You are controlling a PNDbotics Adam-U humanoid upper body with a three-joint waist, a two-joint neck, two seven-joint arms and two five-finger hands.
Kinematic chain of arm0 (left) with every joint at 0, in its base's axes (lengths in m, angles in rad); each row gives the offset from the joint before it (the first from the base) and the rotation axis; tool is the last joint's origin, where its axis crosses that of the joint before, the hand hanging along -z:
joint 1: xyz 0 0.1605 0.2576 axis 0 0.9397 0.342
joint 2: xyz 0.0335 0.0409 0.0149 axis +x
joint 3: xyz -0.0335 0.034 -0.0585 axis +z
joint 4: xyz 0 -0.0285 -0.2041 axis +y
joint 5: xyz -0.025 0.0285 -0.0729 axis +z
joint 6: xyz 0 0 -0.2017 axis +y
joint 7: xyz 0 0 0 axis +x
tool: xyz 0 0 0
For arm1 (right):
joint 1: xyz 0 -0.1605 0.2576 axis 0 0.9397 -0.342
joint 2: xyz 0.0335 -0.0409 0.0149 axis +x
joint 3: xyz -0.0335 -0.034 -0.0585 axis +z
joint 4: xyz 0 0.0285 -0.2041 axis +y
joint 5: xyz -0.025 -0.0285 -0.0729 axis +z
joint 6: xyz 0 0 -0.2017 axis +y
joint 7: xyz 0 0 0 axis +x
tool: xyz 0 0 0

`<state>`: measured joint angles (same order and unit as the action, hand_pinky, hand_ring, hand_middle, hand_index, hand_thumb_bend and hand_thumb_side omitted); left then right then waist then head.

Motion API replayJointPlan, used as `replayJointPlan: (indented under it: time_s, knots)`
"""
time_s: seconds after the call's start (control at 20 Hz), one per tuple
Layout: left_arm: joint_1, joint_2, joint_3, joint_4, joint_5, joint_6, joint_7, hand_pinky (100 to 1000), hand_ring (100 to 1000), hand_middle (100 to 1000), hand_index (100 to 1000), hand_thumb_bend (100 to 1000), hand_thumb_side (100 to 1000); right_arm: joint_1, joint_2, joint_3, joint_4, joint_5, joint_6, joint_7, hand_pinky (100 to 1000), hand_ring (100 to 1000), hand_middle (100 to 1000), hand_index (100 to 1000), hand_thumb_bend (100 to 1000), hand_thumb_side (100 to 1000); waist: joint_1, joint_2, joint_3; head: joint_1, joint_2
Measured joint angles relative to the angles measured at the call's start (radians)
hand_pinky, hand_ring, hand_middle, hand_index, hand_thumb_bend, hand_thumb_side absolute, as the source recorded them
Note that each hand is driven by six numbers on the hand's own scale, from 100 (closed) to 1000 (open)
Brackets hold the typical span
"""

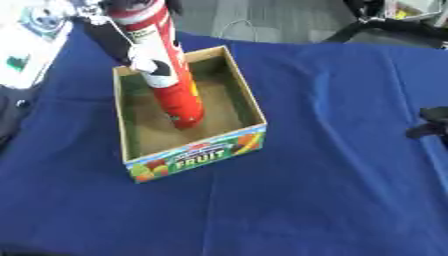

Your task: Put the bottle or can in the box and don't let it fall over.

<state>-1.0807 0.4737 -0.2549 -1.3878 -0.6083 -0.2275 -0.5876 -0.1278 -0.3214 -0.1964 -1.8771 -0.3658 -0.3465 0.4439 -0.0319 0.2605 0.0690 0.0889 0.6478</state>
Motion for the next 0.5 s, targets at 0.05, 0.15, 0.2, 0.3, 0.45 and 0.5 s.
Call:
replayJointPlan:
  time_s: [0.05, 0.15, 0.2, 0.3, 0.45, 0.5]
  knots:
    - [0.0, 0.0, 0.0, 0.005, -0.002, -0.006, -0.01, 826, 822, 781, 764, 266, 153, 0.0, 0.0, 0.0, 0.0, 0.0, 0.0, 0.0, 1000, 638, 708, 923, 100, 653, 0.001, 0.0, 0.0, 0.0, 0.0]
    - [0.001, 0.0, 0.0, 0.01, -0.007, -0.017, -0.026, 988, 890, 841, 814, 296, 314, 0.0, 0.001, 0.0, 0.0, 0.0, 0.0, 0.0, 1000, 638, 708, 923, 100, 653, 0.002, 0.0, 0.0, 0.0, 0.0]
    - [0.001, 0.0, 0.0, 0.01, -0.009, -0.021, -0.03, 1000, 906, 859, 833, 318, 389, 0.0, 0.001, 0.0, 0.0, 0.0, 0.001, 0.0, 1000, 638, 708, 923, 100, 652, 0.002, 0.0, 0.0, -0.001, 0.0]
    - [0.001, 0.0, 0.002, 0.01, -0.013, -0.025, -0.031, 1000, 922, 876, 842, 398, 542, 0.0, 0.001, 0.0, 0.0, 0.0, 0.002, 0.001, 1000, 638, 708, 923, 100, 653, 0.004, 0.0, 0.001, -0.003, 0.0]
    - [0.001, 0.0, 0.005, 0.01, -0.016, -0.029, -0.027, 1000, 926, 878, 835, 458, 624, 0.001, 0.001, 0.0, 0.0, 0.0, 0.005, 0.002, 1000, 638, 708, 923, 100, 653, 0.004, 0.0, 0.003, -0.004, 0.0]
    - [0.001, 0.001, 0.007, 0.009, -0.016, -0.029, -0.025, 1000, 924, 876, 827, 460, 632, 0.002, 0.001, 0.0, 0.0, 0.0, 0.006, 0.003, 1000, 638, 708, 923, 100, 653, 0.004, 0.0, 0.005, -0.004, 0.0]
